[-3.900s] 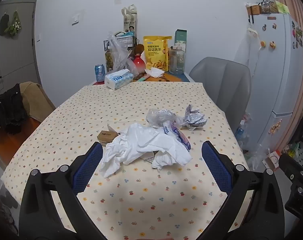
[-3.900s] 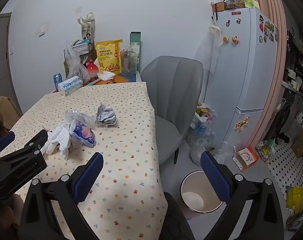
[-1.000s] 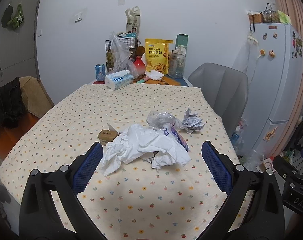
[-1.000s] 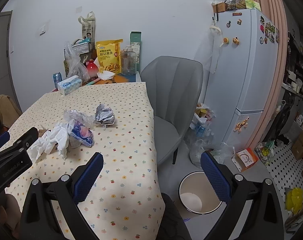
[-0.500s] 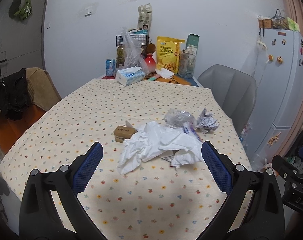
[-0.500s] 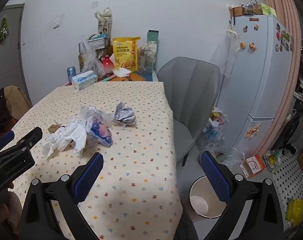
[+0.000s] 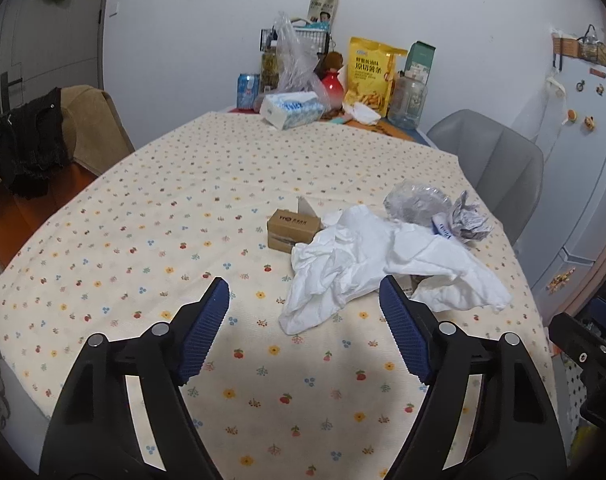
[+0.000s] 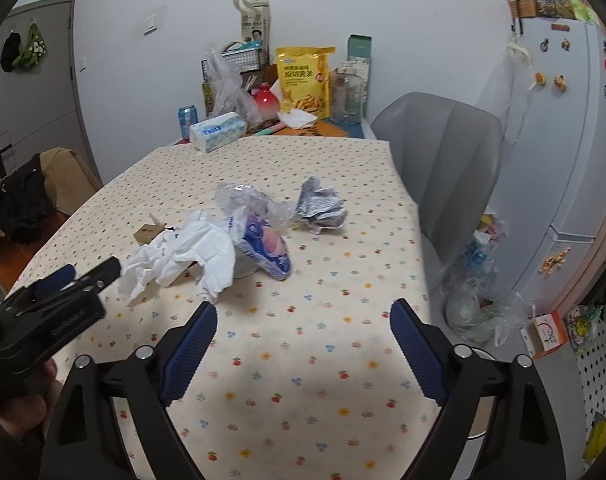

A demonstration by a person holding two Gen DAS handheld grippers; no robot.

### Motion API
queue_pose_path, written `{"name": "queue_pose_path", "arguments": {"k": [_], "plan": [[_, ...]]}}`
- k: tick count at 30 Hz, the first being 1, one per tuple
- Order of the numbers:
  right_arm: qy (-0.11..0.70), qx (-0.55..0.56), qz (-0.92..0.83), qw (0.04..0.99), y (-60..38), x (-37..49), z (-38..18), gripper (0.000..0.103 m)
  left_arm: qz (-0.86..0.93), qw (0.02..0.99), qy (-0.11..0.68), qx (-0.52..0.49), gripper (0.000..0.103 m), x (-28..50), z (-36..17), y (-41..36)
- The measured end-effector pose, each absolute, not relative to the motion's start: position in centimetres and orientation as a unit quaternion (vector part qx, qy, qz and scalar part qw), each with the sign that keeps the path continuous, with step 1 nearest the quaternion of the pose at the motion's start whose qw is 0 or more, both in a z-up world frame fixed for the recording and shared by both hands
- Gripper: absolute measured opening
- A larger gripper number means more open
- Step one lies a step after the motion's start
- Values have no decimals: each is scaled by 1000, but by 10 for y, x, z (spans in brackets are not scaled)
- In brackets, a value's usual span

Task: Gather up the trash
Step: 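Move both tools toward the white tissues on the tablecloth, then close the left tool on a white tissue while the right tool grasps another white tissue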

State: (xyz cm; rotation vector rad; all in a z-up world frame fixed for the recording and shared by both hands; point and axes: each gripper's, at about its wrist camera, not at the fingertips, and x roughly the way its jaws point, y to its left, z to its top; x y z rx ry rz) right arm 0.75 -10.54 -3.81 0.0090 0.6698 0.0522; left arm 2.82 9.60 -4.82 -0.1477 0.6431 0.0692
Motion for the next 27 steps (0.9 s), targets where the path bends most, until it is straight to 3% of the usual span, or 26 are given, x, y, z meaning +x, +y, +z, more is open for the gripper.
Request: {"name": "queue_pose_path", "arguments": {"k": [6,8,10,18,20,22,24,27], "plan": [[342,12,49,938,-96,24,-43,75,27,931,354,-83,55,60,-65,99],[346,15,54,937,-93,30,-44,72,23,928,362,-84,37,67,-68,99],[349,18,61,935,-89,35,-46,68,12,922,376,-94,3,74,-73,99],[375,18,97,922,-66,53,-59,44,39,935,342,-85,3,66,-62,105],[376,13,98,921,-61,55,-60,31,38,936,339,-85,3,65,-60,108],[378,3,96,921,-57,58,-62,12,40,937,336,-84,3,65,-57,110],[376,-2,100,921,-54,57,-62,5,40,939,332,-84,3,64,-55,110],[368,-4,102,924,-56,53,-57,3,39,942,323,-82,3,62,-50,108]]}}
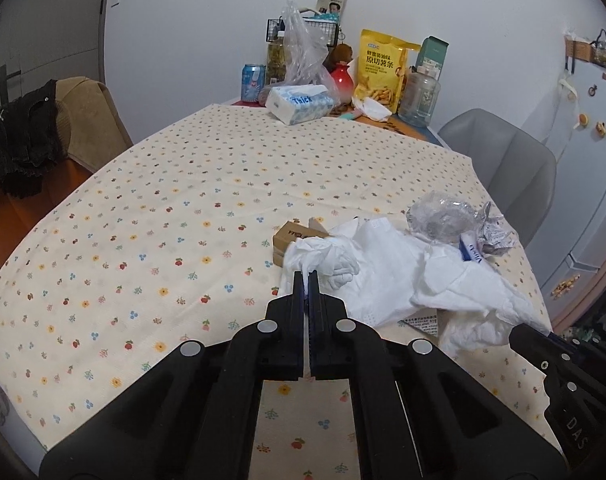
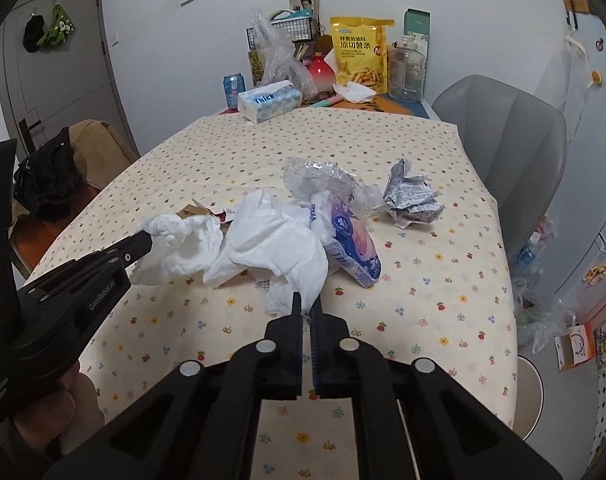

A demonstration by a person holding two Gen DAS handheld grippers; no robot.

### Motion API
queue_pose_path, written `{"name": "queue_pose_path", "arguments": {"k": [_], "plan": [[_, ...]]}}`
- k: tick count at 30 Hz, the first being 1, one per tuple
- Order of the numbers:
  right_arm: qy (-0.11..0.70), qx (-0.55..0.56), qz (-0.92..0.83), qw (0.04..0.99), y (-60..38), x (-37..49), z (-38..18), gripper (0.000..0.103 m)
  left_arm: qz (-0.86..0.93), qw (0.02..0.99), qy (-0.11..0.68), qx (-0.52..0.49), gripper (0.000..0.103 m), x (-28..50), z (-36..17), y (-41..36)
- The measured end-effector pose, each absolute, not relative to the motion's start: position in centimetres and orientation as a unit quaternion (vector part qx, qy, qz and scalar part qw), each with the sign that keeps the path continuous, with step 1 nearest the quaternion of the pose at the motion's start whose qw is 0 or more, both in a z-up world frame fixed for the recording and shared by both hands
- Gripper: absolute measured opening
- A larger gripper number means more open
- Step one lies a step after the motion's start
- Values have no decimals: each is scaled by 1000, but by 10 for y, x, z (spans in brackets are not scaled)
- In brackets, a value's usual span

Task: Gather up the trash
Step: 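Close the left tool on a white tissue while the right tool grasps another white tissue, then carry both tissues to the beige bin and open the right tool over it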

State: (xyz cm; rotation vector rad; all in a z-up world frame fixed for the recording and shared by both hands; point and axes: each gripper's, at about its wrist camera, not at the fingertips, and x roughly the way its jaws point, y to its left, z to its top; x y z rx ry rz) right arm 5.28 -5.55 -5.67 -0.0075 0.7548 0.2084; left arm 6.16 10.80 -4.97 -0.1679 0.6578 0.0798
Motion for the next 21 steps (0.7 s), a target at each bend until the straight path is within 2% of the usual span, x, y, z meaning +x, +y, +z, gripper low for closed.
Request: {"name": "queue_pose_path", "arguments": {"k": [21], "plan": [[294,21,59,954,-106,-3,1,3,-4,959,276,-58,3,28,-3,53]]}}
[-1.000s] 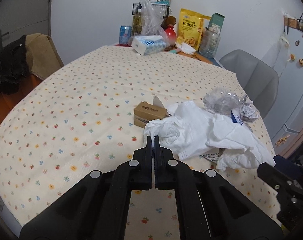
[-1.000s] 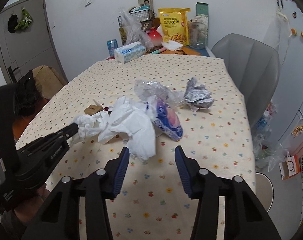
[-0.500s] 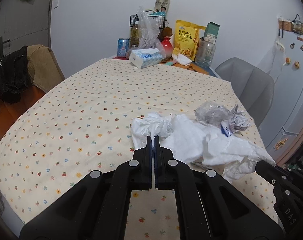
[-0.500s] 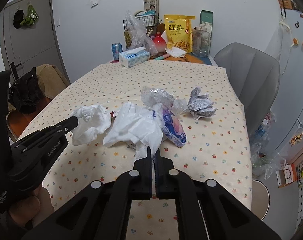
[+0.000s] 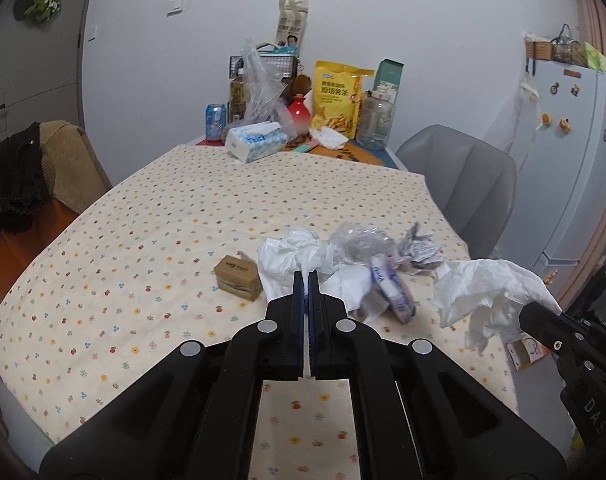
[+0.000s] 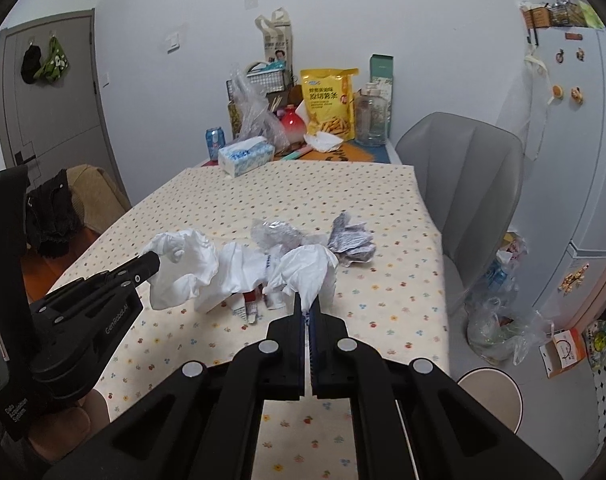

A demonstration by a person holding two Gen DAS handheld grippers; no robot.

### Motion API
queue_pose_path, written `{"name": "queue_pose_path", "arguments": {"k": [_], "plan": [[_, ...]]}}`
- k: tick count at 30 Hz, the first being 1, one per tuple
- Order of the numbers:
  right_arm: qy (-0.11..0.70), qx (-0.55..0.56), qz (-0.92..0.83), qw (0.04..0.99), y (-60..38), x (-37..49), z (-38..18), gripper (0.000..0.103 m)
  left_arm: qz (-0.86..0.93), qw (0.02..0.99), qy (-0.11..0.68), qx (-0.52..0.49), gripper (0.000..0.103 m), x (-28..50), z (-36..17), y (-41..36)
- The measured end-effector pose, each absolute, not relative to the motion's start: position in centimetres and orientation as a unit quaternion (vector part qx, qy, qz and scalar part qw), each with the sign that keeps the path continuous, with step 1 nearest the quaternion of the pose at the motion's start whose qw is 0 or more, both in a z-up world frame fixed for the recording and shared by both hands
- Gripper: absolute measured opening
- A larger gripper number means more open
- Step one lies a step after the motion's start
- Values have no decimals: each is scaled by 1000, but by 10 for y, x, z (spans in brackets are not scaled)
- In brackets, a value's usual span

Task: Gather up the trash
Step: 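Carry both tissues to the beige bin and open the right tool over it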

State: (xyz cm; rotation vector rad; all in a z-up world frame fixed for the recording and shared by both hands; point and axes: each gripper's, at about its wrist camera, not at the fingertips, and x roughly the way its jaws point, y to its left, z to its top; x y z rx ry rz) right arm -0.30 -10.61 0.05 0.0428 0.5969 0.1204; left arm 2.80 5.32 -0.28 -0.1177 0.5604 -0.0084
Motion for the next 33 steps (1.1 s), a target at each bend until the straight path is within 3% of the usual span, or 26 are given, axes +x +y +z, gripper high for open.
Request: {"name": "queue_pose_path", "arguments": {"k": [15,33], "plan": [[264,49,-4,963,-177,-31,19,3,-68,962,262,-29,3,27,22,-24],[260,76,-99,958,-270,-44,8,3,-145,949,280,12,3,44,10,-132]]}}
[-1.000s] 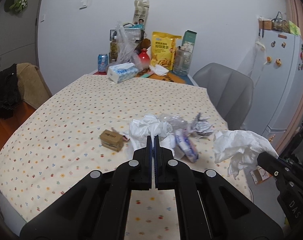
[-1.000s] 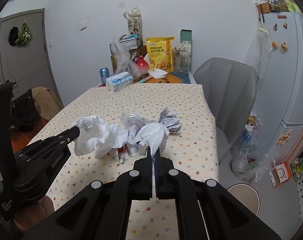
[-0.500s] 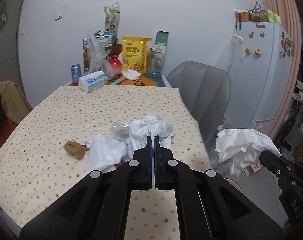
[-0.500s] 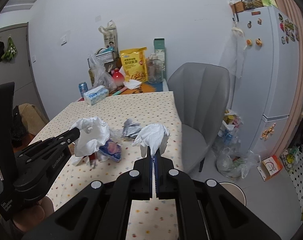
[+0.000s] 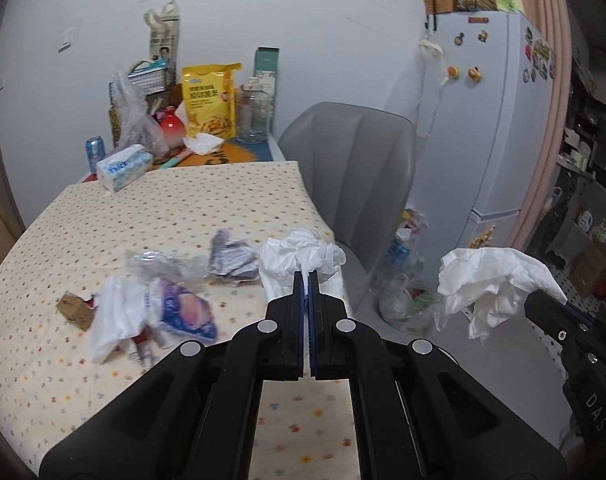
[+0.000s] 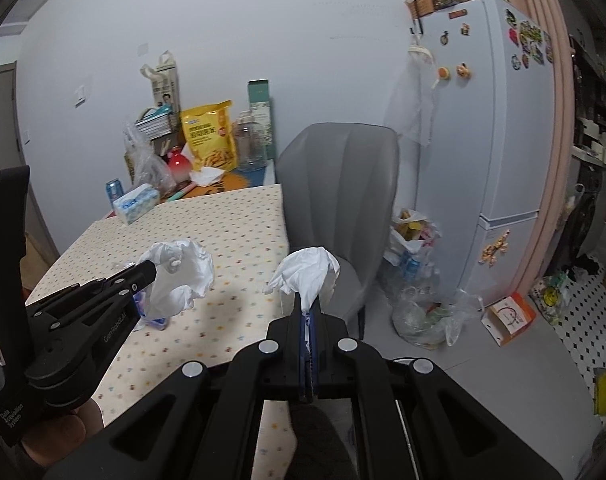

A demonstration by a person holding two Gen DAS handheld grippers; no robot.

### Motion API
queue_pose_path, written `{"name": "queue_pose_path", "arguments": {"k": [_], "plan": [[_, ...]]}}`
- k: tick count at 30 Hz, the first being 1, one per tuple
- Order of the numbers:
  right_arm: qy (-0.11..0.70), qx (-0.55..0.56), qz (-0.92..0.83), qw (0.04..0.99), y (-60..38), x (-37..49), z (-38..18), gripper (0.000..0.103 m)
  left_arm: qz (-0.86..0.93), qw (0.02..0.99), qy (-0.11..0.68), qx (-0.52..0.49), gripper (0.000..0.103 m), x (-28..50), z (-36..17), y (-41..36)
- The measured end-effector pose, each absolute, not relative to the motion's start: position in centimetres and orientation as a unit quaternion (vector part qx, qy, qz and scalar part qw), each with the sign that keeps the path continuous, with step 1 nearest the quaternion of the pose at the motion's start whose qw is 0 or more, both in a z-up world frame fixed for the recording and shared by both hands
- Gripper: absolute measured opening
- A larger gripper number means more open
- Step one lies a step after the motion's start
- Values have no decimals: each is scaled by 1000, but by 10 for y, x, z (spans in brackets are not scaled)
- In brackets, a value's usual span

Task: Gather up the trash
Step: 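Carry both tissues to the beige bin and open the right tool over it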

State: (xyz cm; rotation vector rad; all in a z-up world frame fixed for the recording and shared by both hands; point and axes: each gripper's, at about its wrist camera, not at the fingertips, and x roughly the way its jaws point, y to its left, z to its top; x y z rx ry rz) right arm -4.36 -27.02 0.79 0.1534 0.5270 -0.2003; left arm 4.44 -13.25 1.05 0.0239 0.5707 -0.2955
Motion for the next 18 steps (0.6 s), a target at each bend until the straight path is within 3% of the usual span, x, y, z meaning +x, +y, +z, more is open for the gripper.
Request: {"name": "queue_pose_path", "arguments": {"k": [18], "plan": [[306,131,-167,928,-366,-20,-42,3,-202,922,325,55,3,83,-25,-235]]}}
